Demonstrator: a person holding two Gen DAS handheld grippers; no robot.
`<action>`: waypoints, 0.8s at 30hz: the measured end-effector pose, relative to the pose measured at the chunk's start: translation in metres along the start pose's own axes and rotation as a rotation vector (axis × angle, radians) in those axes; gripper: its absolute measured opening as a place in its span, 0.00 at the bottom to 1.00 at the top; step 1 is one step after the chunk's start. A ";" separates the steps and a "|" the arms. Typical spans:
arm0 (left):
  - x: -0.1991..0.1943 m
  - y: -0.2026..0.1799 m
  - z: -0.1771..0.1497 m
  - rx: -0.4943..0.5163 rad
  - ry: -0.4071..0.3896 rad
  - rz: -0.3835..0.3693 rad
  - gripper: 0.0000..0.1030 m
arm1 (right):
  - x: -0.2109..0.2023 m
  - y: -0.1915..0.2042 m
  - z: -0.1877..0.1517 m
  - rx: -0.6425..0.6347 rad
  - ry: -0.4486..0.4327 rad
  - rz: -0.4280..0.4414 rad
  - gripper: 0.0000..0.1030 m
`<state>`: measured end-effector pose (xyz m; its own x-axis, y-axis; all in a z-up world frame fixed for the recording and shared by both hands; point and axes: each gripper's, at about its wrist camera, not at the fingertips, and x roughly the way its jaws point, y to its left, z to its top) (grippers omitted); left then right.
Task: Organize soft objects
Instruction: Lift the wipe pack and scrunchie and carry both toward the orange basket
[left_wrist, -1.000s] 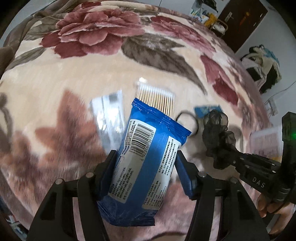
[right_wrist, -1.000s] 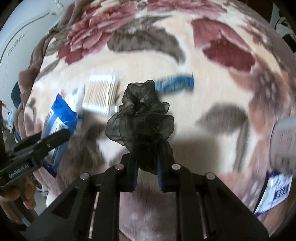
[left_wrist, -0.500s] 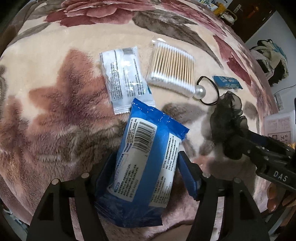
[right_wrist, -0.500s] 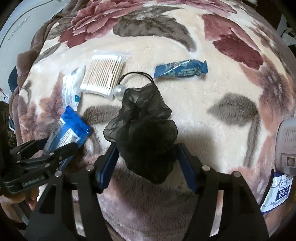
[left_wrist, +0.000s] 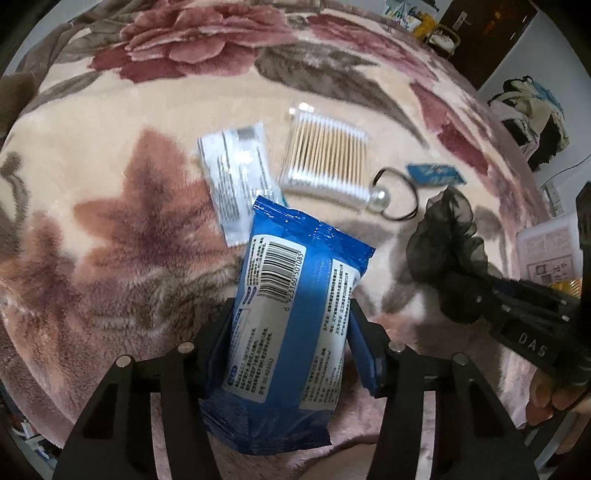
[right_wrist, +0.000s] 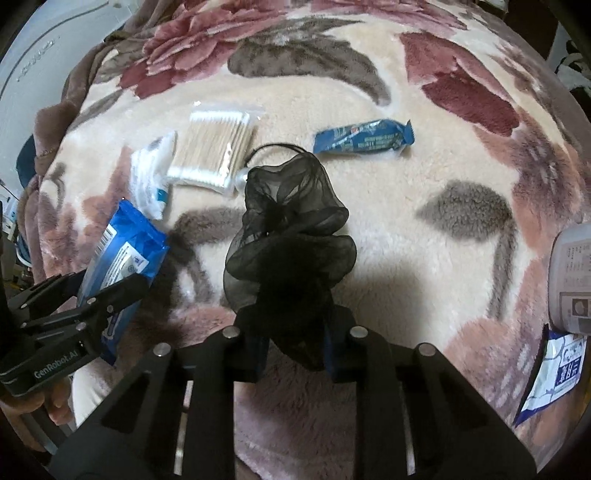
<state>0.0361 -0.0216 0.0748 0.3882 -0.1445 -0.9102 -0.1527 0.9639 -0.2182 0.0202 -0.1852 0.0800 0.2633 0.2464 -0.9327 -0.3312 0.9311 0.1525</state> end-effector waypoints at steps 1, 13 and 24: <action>-0.006 -0.001 0.003 -0.003 -0.012 -0.005 0.56 | -0.005 0.000 0.000 0.004 -0.011 0.008 0.22; -0.044 -0.043 0.035 -0.002 -0.087 -0.038 0.56 | -0.063 -0.013 0.003 0.043 -0.109 0.005 0.22; -0.052 -0.110 0.056 0.070 -0.117 -0.054 0.56 | -0.107 -0.057 0.002 0.103 -0.173 -0.057 0.22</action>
<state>0.0839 -0.1071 0.1654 0.4981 -0.1734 -0.8496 -0.0666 0.9693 -0.2368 0.0129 -0.2645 0.1719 0.4340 0.2269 -0.8719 -0.2196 0.9652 0.1419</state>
